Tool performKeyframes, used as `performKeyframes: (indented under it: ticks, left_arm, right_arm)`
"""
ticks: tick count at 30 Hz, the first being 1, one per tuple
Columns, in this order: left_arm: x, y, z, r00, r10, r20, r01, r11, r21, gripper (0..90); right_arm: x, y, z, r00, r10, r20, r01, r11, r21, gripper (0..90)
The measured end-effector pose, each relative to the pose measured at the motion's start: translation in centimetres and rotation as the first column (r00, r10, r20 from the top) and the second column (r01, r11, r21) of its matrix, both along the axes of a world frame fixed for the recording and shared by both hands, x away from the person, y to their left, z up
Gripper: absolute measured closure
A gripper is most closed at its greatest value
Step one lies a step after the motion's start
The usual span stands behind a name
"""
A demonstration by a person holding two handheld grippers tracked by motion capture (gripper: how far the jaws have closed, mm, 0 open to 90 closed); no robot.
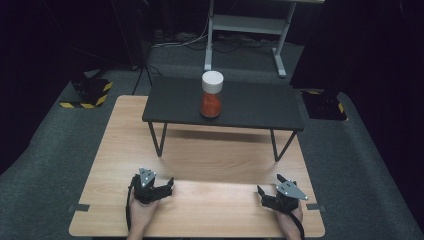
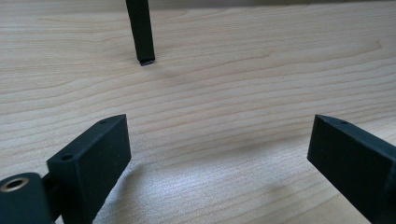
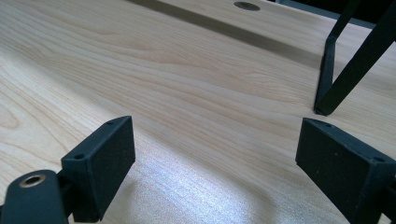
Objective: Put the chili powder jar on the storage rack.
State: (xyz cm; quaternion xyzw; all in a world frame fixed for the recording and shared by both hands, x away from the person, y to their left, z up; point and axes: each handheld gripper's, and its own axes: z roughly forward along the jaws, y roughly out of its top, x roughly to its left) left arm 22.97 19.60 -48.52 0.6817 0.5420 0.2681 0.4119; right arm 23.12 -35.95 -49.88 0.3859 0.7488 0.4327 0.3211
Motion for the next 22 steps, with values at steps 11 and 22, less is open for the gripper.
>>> performKeyframes:
  ticks: [11,22]
  left_arm:
    - [-0.01,0.06,0.00,1.0000,0.001,-0.001,-0.001,1.0000,-0.006,6.3]
    - [0.01,0.03,-0.02,1.0000,0.002,-0.002,-0.002,1.0000,-0.008,6.3]
  right_arm:
    - [-0.02,-0.08,-0.04,1.0000,0.001,0.002,-0.001,1.000,0.004,10.9]
    - [-0.01,-0.12,-0.03,1.0000,0.002,0.001,-0.002,1.000,0.006,10.9]
